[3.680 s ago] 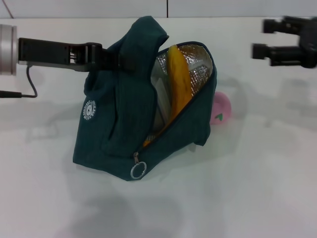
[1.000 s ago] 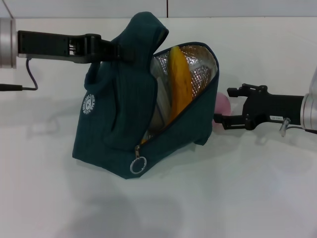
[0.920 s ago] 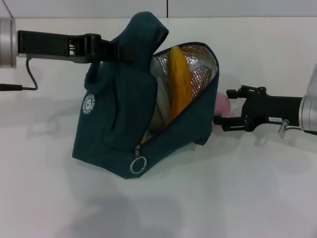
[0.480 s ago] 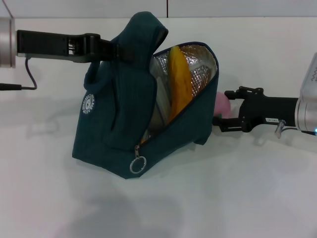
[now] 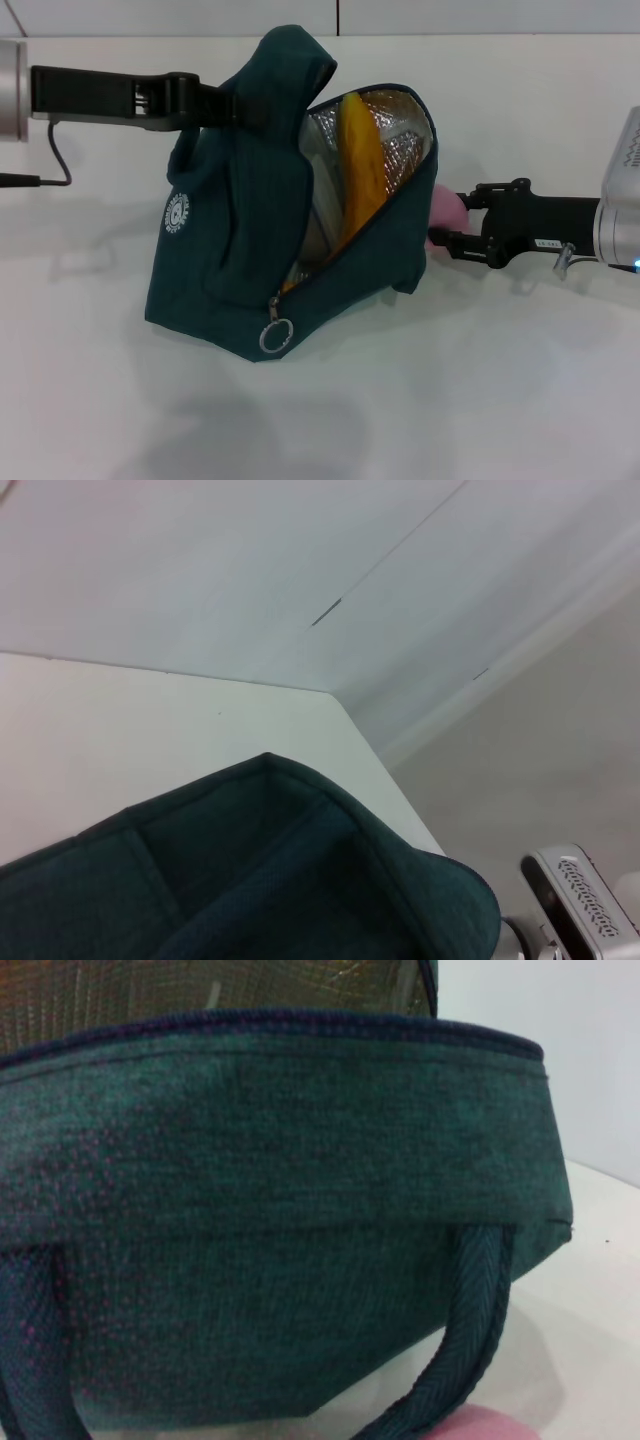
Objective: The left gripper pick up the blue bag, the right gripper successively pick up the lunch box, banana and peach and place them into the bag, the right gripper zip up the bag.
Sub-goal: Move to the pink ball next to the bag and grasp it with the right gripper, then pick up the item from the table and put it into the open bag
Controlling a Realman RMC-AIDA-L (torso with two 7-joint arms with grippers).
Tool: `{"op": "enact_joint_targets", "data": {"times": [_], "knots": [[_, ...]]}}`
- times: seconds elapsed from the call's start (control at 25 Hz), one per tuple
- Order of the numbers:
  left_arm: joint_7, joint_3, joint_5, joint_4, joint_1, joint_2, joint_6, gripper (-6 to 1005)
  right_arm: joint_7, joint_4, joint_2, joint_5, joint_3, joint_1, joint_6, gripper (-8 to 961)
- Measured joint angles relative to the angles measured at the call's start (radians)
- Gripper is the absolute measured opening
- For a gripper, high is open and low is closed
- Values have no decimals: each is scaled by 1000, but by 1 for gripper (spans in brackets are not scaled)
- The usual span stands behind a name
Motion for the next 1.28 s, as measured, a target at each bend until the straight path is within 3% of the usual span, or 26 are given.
{"op": "enact_joint_targets", "data": {"times": [0.12,0.36,1.28], "knots": [[0,0,0,0,1,0,1,46,0,1,0,0,0,-1,0,569],[0,0,-1,0,1,1,4,46,0,-5,0,0,0,-6,-2,413],[-1,0,-2,1,3,1,5,46,0,-53,-5,52,11,-41,-9,242]]}}
